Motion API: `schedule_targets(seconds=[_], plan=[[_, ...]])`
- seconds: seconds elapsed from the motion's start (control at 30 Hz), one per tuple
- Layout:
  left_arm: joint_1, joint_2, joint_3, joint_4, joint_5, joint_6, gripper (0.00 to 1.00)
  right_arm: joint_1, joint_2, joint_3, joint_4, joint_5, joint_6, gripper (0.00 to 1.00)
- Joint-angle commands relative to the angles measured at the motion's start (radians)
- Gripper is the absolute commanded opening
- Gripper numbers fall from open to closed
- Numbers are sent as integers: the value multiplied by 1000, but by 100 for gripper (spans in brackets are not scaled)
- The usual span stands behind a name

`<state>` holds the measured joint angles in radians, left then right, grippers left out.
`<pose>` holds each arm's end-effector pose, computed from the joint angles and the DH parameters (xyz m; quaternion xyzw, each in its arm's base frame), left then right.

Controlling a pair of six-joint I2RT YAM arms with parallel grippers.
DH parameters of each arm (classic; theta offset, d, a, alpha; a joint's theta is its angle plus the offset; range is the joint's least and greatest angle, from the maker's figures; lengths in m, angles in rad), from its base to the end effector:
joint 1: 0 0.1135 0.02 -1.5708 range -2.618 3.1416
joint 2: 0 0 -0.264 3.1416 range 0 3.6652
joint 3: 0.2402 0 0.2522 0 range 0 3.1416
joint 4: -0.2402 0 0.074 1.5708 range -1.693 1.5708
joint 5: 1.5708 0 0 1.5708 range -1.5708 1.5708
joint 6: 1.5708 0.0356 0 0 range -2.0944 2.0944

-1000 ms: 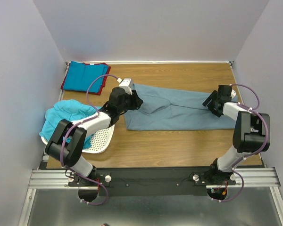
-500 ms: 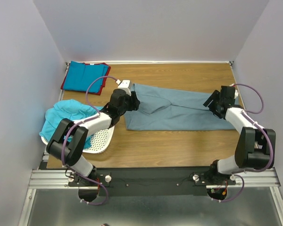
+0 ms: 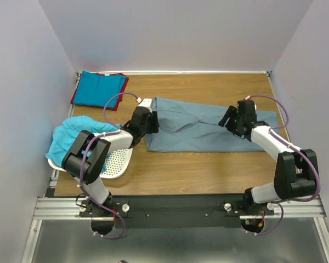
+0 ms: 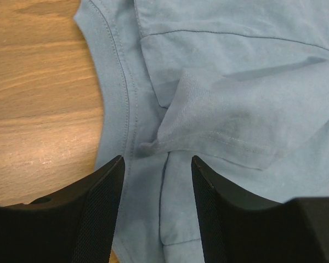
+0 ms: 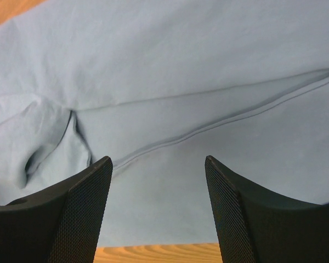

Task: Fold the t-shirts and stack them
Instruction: Fold the tshirt

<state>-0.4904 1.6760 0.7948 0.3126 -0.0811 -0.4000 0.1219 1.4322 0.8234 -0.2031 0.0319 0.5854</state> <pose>0.3032 -0.1586 0.1663 0.0201 0.8763 -0.1746 0.4485 0.2921 0.0346 0.2046 0.2191 0.9026 0.1144 0.3526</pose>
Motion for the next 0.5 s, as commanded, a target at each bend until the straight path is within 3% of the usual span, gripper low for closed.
schedule_targets(seconds=[0.0,0.47], plan=[[3,28,43,28,-39,26,60,65,34,26,-21,13,25,75],[33,105,90,77,32,49,49,189,108,74,-19,43,53,73]])
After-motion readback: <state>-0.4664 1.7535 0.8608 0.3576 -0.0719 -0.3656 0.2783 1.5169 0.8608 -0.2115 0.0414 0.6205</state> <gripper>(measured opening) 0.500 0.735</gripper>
